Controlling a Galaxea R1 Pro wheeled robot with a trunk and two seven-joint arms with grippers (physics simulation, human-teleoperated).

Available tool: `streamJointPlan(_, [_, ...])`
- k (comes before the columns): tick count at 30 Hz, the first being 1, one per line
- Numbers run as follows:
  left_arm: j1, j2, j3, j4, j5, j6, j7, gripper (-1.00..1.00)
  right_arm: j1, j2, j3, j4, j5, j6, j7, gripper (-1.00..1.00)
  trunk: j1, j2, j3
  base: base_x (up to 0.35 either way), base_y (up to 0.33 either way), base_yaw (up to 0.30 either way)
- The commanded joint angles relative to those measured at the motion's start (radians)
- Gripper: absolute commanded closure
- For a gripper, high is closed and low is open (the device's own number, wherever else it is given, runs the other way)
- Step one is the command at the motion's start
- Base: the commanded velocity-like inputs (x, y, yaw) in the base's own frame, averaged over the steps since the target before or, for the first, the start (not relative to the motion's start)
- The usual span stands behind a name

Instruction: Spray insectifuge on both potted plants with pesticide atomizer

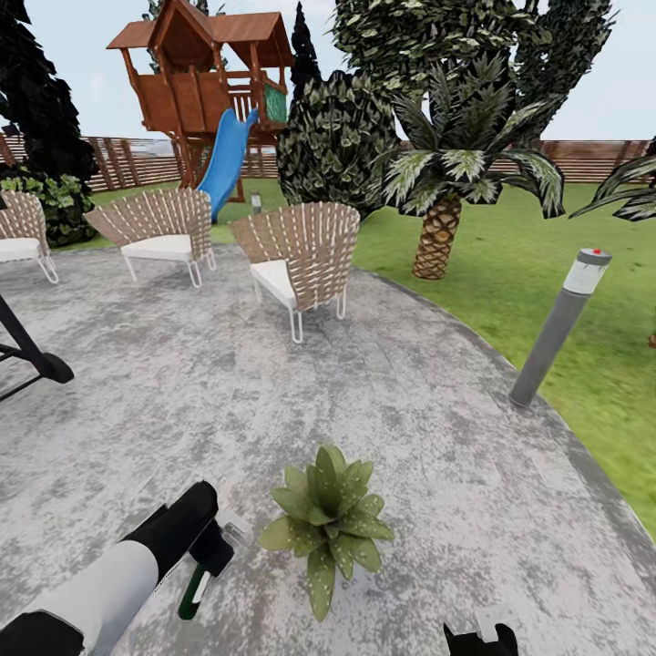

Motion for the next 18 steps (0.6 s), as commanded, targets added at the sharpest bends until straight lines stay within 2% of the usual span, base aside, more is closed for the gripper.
streamJointPlan(1, [-0.004, 0.001, -0.004, -0.007, -0.011, 0.002, -0.011, 1.0, -0.001, 0.0, -0.009, 0.0, 0.007, -0.004, 0.005, -1.0, 0.0, 0.0, -0.001, 0.012, 0.008, -0.005])
streamJointPlan(4, [-0.01, 0.002, -0.006, -0.013, -0.011, 0.001, -0.027, 1.0, -0.001, 0.0, -0.01, 0.0, 0.007, -0.005, 0.005, -1.0, 0.0, 0.0, -0.001, 0.004, 0.003, -0.002])
streamJointPlan(6, [-0.011, 0.003, -0.007, -0.016, -0.013, -0.001, -0.067, 1.0, -0.001, 0.0, -0.01, 0.0, 0.007, -0.005, 0.005, -1.0, 0.0, 0.0, -0.001, 0.001, 0.001, -0.001])
streamJointPlan(7, [-0.013, 0.005, -0.008, -0.021, -0.02, -0.002, -0.094, 1.0, -0.001, 0.0, -0.01, 0.0, 0.007, -0.004, 0.005, -1.0, 0.0, 0.0, -0.001, 0.0, 0.0, 0.0])
streamJointPlan(9, [-0.022, 0.003, -0.023, -0.03, -0.064, 0.0, -0.123, 1.0, -0.001, 0.0, -0.009, 0.001, 0.007, -0.004, 0.005, -1.0, 0.0, 0.0, -0.001, 0.0, 0.0, 0.0])
streamJointPlan(10, [-0.025, 0.002, -0.039, -0.033, -0.098, 0.001, -0.147, 1.0, -0.001, 0.0, -0.009, 0.003, 0.007, -0.004, 0.005, -1.0, 0.0, 0.0, -0.001, 0.0, 0.0, -0.042])
streamJointPlan(11, [-0.025, 0.001, -0.043, -0.034, -0.108, 0.001, -0.162, 1.0, -0.001, 0.0, -0.009, 0.003, 0.007, -0.004, 0.005, -1.0, 0.0, 0.0, -0.001, 0.0, 0.0, -0.115])
streamJointPlan(14, [-0.027, -0.001, -0.05, -0.035, -0.125, -0.001, -0.201, 1.0, -0.001, -0.001, -0.01, 0.005, 0.007, -0.004, 0.005, -1.0, 0.0, 0.0, -0.001, 0.0, 0.0, -0.225])
streamJointPlan(18, [-0.027, -0.001, -0.052, -0.035, -0.13, -0.001, -0.208, 1.0, -0.001, -0.001, -0.01, 0.006, 0.007, -0.004, 0.005, -1.0, 0.0, 0.0, -0.001, -0.017, 0.0, -0.289])
